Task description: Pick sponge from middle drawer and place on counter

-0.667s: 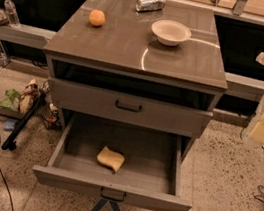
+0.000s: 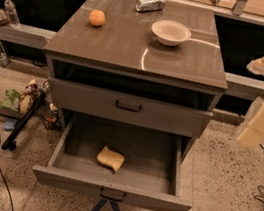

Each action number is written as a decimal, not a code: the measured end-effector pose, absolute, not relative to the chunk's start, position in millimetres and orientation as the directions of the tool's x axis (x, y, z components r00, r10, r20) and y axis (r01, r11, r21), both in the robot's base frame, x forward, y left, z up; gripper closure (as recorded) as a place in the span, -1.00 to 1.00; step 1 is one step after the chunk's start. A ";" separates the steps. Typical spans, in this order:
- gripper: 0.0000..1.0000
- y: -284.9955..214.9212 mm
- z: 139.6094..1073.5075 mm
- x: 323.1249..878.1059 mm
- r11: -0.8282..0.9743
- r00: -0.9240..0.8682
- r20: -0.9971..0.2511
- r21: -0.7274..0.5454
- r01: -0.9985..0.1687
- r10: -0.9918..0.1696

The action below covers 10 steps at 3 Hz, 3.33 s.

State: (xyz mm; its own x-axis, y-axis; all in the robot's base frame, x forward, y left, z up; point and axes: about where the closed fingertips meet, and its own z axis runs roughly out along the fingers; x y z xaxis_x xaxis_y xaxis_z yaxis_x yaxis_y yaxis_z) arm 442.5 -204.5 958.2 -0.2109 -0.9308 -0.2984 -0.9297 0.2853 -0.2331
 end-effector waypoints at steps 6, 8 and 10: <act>-1.00 -47.4 749.0 490.5 0.357 -0.233 -0.526 -0.146 -0.923 -0.818; -1.00 -50.7 672.9 526.6 0.522 -0.385 -0.625 -0.043 -0.852 -0.679; -1.00 -31.5 590.8 562.1 0.604 -0.463 -0.693 0.049 -0.795 -0.553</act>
Offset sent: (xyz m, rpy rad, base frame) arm 0.0395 0.0983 -0.1451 0.3104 0.0537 -0.0123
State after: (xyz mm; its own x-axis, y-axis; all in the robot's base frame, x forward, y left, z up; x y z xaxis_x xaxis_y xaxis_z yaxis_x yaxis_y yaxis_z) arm 562.1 -31.5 590.8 -0.4627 -0.5528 -0.6930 -0.7955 0.6040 0.0493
